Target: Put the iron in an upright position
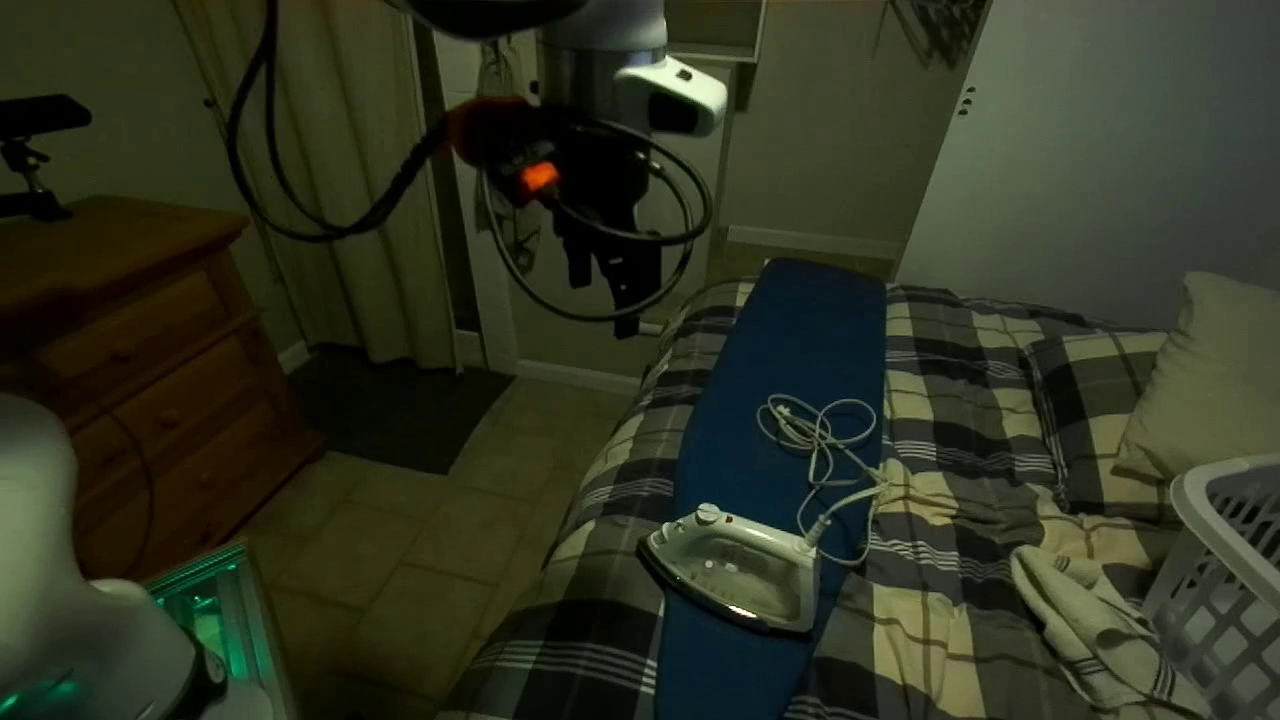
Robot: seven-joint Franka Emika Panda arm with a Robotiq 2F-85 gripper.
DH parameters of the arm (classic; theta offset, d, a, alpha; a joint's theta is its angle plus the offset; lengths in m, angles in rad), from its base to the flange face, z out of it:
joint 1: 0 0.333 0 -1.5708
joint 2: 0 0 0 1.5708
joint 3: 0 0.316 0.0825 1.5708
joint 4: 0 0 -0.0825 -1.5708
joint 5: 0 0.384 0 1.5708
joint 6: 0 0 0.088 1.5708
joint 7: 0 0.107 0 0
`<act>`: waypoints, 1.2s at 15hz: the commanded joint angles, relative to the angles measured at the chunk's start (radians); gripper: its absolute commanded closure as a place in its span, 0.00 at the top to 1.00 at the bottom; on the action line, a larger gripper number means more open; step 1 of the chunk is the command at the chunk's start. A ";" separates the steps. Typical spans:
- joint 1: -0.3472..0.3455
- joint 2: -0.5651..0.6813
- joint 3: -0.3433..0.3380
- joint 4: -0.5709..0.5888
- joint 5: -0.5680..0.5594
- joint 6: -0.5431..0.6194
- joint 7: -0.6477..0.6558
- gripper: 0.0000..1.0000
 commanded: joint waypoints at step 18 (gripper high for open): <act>-0.091 0.488 -0.013 -0.183 -0.195 0.674 0.485 1.00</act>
